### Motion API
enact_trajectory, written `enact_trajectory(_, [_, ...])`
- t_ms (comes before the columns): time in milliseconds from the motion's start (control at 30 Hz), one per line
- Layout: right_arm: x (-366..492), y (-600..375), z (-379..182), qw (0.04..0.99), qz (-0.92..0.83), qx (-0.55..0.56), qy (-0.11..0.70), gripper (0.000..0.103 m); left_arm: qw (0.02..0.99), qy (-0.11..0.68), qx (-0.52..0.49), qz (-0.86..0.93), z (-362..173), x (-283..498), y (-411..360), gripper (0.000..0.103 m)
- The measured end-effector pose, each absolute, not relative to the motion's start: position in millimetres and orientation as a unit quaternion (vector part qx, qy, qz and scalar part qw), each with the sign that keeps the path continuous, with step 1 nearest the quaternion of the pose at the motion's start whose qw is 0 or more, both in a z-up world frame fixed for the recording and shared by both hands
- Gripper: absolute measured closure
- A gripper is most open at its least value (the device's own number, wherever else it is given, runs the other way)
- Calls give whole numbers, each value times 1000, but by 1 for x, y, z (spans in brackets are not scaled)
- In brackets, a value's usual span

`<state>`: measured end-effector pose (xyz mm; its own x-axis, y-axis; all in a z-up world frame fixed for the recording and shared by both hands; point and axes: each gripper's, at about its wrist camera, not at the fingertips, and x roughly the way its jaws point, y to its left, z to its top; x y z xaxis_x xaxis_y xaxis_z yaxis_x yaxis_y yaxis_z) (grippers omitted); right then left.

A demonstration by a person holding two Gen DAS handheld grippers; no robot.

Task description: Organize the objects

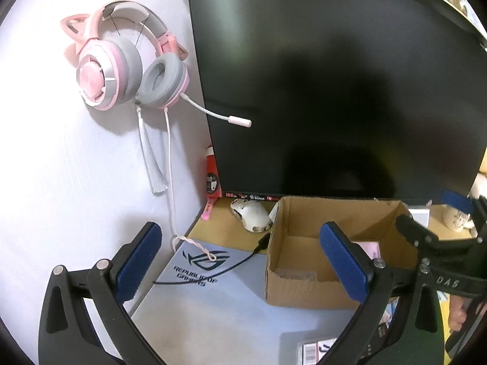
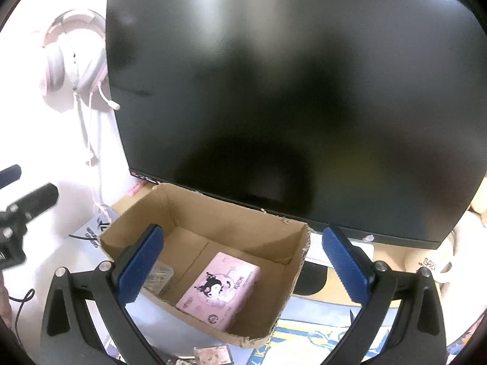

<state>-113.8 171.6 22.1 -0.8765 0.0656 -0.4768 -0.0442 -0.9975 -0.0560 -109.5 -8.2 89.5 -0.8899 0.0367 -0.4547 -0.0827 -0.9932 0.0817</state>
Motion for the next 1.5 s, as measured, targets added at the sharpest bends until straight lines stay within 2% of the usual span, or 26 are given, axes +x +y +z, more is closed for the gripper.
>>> enact_trajectory(200, [-107, 161, 22, 32, 966, -252, -41, 0, 30, 59, -228, 971, 89, -92, -6, 0])
enact_trajectory(367, [-94, 160, 25, 72, 969, -234, -43, 0, 23, 63, -237, 969, 84, -83, -7, 0])
enact_trajectory(500, [-86, 168, 27, 57, 968, -242, -12, 0, 16, 60, -242, 968, 82, -78, -10, 0])
enact_trajectory(867, [-55, 160, 18, 41, 969, -243, -27, 0, 9, 5, -252, 968, 66, -59, -22, 0])
enact_trajectory(1000, [-45, 161, 13, 33, 970, -241, -3, 0, 26, -4, -255, 967, 59, -55, -22, 0])
enact_trajectory(1267, [-26, 164, -2, 2, 975, -221, 35, 0, 34, -4, -232, 972, 47, -41, -17, 0])
enact_trajectory(1500, [-13, 153, -11, -11, 977, -211, 4, 0, 34, 33, -207, 977, 32, -30, -3, 0])
